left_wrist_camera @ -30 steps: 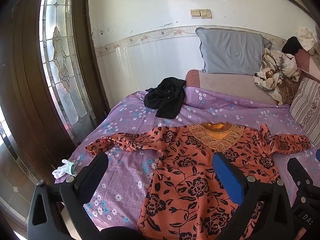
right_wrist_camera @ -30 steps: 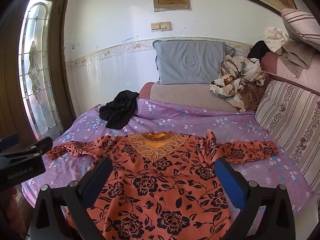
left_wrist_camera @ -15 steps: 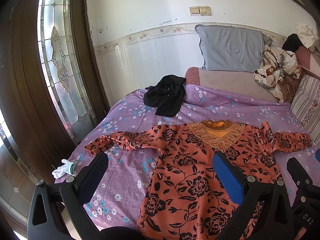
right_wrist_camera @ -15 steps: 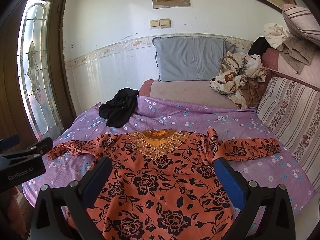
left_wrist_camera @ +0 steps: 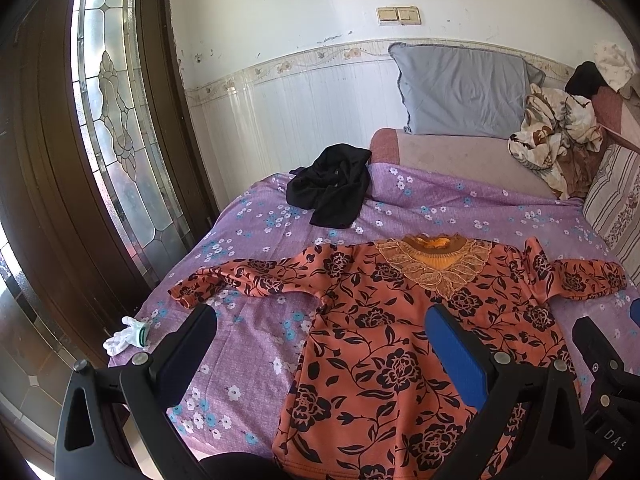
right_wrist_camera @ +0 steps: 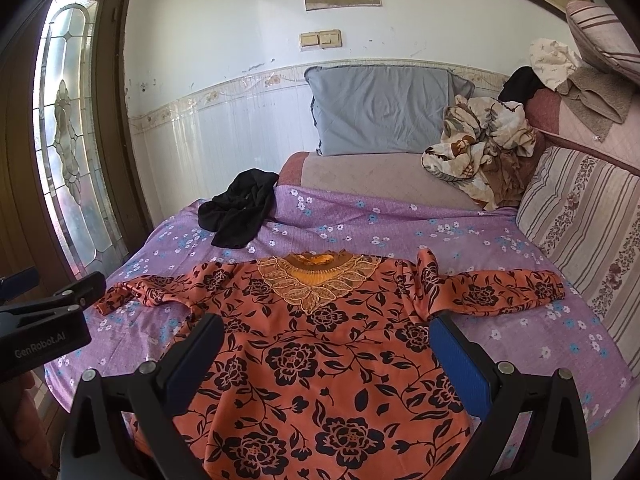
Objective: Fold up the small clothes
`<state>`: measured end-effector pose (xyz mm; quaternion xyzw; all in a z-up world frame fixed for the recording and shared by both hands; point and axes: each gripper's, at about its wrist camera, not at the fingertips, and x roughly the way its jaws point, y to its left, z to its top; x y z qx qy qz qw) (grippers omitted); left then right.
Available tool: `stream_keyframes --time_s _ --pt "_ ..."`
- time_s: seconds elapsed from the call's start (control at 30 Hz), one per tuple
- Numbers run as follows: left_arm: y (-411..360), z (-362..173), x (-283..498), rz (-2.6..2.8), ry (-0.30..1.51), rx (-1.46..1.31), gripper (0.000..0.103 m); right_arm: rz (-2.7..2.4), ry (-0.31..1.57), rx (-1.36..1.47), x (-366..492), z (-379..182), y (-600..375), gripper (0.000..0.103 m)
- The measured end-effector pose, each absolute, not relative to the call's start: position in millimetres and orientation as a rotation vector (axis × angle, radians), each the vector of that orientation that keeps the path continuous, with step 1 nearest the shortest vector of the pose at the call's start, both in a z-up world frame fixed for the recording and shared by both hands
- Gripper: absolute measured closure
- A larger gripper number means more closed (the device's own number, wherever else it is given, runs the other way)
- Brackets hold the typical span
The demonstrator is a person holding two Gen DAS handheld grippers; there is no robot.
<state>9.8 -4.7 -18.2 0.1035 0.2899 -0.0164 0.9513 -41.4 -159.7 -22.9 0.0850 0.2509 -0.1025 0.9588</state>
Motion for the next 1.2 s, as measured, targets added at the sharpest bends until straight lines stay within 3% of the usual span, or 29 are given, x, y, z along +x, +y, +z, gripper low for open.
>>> stream_keyframes --time_s 0.57,0.77,0.9,0.93,1.07,1.2 --pt "-22.8 -45.2 47.4 -0.067 0.656 0.21 0.0 -0.217 0.568 0.241 -16.7 -51.7 -191.1 0.0" --pt "-52.1 -125.3 112.1 -0.127 0.914 0.225 0.0 -0.272 0.588 0.515 6.2 -93.9 -293.6 0.0" --pt "-81.7 -190.6 155.5 -0.118 1.047 0.259 0.0 -0.391 0.547 0.947 0.7 -149.8 -426.0 0.001" --pt "-90.4 -203.0 162.4 -0.12 1.07 0.261 0.0 -0.42 0.515 1.029 -6.1 -160.4 -452.1 0.002" --pt "-112.3 -231.3 173.8 -0.159 1.095 0.291 0.0 -0.557 0.342 1.374 -42.4 -210.7 -555.0 0.026" --pt "-126.8 -225.9 173.9 -0.204 1.039 0.308 0.0 -0.636 0.264 1.376 -45.9 -220.0 -605.3 0.034"
